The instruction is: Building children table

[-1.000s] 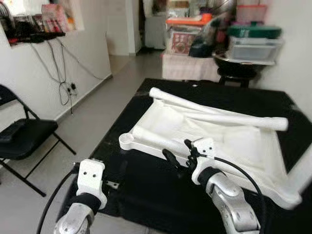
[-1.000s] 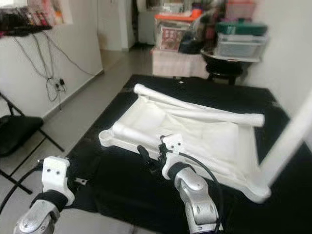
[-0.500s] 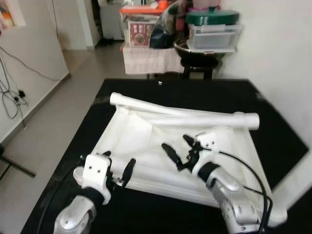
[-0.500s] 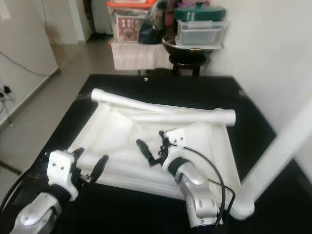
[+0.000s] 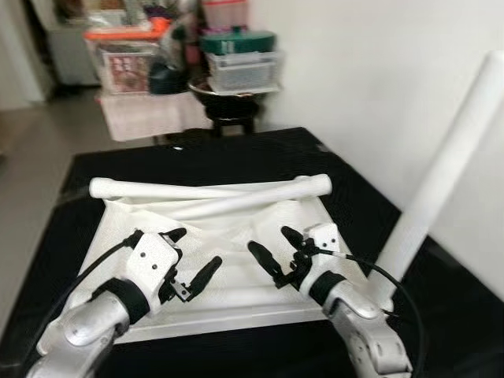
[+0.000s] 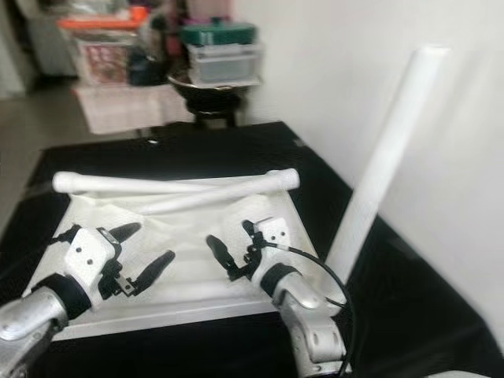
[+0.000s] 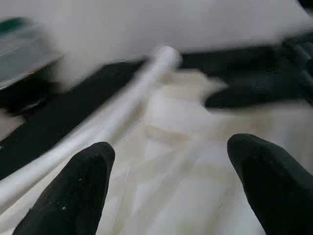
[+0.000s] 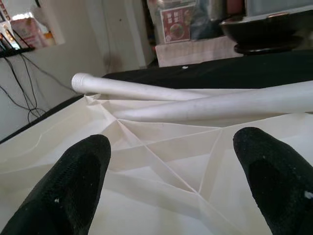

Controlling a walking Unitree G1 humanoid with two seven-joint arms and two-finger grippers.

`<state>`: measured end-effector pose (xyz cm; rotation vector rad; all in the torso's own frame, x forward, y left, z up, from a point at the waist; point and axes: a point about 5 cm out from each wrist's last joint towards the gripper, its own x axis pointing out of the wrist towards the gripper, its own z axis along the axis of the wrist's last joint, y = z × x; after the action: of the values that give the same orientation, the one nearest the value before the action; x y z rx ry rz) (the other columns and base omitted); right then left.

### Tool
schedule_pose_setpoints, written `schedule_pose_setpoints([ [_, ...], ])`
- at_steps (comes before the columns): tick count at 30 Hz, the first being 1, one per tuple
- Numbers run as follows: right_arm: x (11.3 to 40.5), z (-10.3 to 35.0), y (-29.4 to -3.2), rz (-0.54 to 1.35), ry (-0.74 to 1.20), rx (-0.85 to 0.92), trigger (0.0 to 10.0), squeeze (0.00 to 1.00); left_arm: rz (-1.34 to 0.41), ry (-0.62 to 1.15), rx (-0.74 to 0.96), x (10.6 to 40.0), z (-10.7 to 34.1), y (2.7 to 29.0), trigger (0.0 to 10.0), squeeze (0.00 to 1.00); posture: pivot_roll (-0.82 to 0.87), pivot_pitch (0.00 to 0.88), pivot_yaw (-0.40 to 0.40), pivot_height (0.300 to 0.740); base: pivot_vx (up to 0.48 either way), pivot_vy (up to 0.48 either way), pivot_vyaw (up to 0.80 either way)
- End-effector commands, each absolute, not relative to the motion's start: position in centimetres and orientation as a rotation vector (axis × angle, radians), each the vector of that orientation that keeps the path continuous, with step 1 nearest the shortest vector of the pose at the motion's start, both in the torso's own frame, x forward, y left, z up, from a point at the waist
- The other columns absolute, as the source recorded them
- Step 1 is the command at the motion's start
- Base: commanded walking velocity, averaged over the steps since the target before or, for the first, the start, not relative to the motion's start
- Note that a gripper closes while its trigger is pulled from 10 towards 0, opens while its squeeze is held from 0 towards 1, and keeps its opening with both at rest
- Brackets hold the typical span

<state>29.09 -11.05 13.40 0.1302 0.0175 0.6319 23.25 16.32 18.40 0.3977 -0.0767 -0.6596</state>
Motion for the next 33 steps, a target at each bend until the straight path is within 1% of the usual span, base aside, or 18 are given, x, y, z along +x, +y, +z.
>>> schedule_pose_setpoints([
  [1, 29.0, 13.7, -11.0, 0.648, -0.008, 0.125, 10.0, 0.0, -0.782, 0.032, 0.575, 22.9, 18.7, 17.5, 10.0, 0.0, 0.02, 0.0, -0.008, 0.74, 0.0, 0.0, 0.0],
  [3, 29.0, 13.7, -11.0, 0.648, -0.008, 0.125, 10.0, 0.0, -0.782, 0.032, 0.575, 22.9, 18.7, 17.5, 10.0, 0.0, 0.02, 0.0, -0.008, 0.74, 0.0, 0.0, 0.0],
  [5, 29.1, 13.7, -10.9, 0.653, -0.006, 0.131, 10.0, 0.0, -0.927, 0.213, 0.738, 21.9, 18.4, 19.2, 10.0, 0.0, 0.02, 0.0, -0.011, 0.74, 0.0, 0.0, 0.0],
  [7, 29.1, 13.7, -10.9, 0.653, -0.006, 0.131, 10.0, 0.0, -0.927, 0.213, 0.738, 21.9, 18.4, 19.2, 10.0, 0.0, 0.02, 0.0, -0.011, 0.74, 0.0, 0.0, 0.0],
  [9, 29.1, 13.6, -10.8, 0.658, -0.003, 0.13, 10.0, 0.0, -1.087, 0.443, 0.872, 20.8, 18.1, 21.0, 10.0, 0.0, 0.02, 0.0, -0.009, 0.74, 0.0, 0.0, 0.0],
  [10, 29.1, 13.6, -10.7, 0.662, -0.001, 0.126, 10.0, 0.0, -1.107, 0.51, 0.948, 21.4, 18.4, 21.9, 10.0, 0.0, 0.01, 0.0, -0.004, 0.74, 0.0, 0.0, 0.0],
  [12, 29.1, 13.6, -10.7, 0.662, -0.001, 0.126, 10.0, 0.0, -1.107, 0.51, 0.948, 21.4, 18.4, 21.9, 10.0, 0.0, 0.01, 0.0, -0.004, 0.74, 0.0, 0.0, 0.0],
  [13, 29.2, 13.6, -10.7, 0.665, 0.0, 0.124, 10.0, 0.0, -1.108, 0.546, 0.996, 22.0, 18.7, 22.4, 10.0, 0.0, 0.01, 0.0, -0.004, 0.74, 0.0, 0.0, 0.0],
  [14, 29.1, 13.6, -10.6, 0.666, 0.0, 0.122, 10.0, 0.0, -1.109, 0.545, 1.012, 22.8, 19.0, 22.5, 10.0, 0.0, 0.01, 0.0, 0.0, 0.74, 0.0, 0.0, 0.0],
  [15, 29.1, 13.6, -10.5, 0.665, -0.001, 0.12, 10.0, 0.0, -1.126, 0.54, 1.008, 23.6, 18.9, 22.3, 10.0, 0.0, 0.0, 0.0, 0.003, 0.74, 0.0, 0.0, 0.0],
  [18, 29.1, 13.6, -10.5, 0.663, -0.001, 0.118, 10.0, 0.0, -1.159, 0.547, 0.997, 24.3, 18.5, 21.9, 10.0, 0.0, 0.0, 0.0, 0.006, 0.74, 0.0, 0.0, 0.0],
  [21, 29.1, 13.6, -10.5, 0.663, -0.002, 0.117, 10.0, 0.0, -1.167, 0.555, 0.996, 24.4, 18.3, 21.8, 10.0, 0.0, 0.0, 0.0, 0.006, 0.74, 0.0, 0.0, 0.0],
  [23, 29.0, 13.5, -10.5, 0.658, -0.001, 0.117, 10.0, 0.0, -1.169, 0.559, 1.017, 25.9, 17.4, 21.4, 10.0, 0.0, -0.01, 0.0, 0.007, 0.74, 0.0, 0.0, 0.0],
  [25, 29.0, 13.5, -10.5, 0.656, 0.0, 0.119, 10.0, 0.0, -1.191, 0.581, 1.031, 26.6, 16.8, 21.0, 10.0, 0.0, -0.01, 0.0, 0.009, 0.74, 0.0, 0.0, 0.0],
  [28, 29.0, 13.5, -10.5, 0.655, 0.001, 0.119, 10.0, 0.0, -1.202, 0.596, 1.029, 26.7, 16.6, 20.9, 10.0, 0.0, -0.01, 0.0, 0.009, 0.74, 0.0, 0.0, 0.0],
  [30, 28.9, 13.5, -10.5, 0.649, 0.001, 0.121, 10.0, 0.0, -1.239, 0.671, 1.058, 26.7, 16.0, 21.1, 10.0, 0.0, -0.01, 0.0, 0.014, 0.74, 0.0, 0.0, 0.0],
  [32, 28.9, 13.5, -10.5, 0.649, 0.001, 0.121, 10.0, 0.0, -1.239, 0.671, 1.058, 26.7, 16.0, 21.1, 10.0, 0.0, -0.01, 0.0, 0.014, 0.74, 0.0, 0.0, 0.0],
  [33, 28.9, 13.4, -10.5, 0.647, 0.002, 0.123, 10.0, 0.0, -1.232, 0.709, 1.084, 26.9, 15.9, 21.4, 10.0, 0.0, -0.01, 0.0, 0.014, 0.74, 0.0, 0.0, 0.0],
])
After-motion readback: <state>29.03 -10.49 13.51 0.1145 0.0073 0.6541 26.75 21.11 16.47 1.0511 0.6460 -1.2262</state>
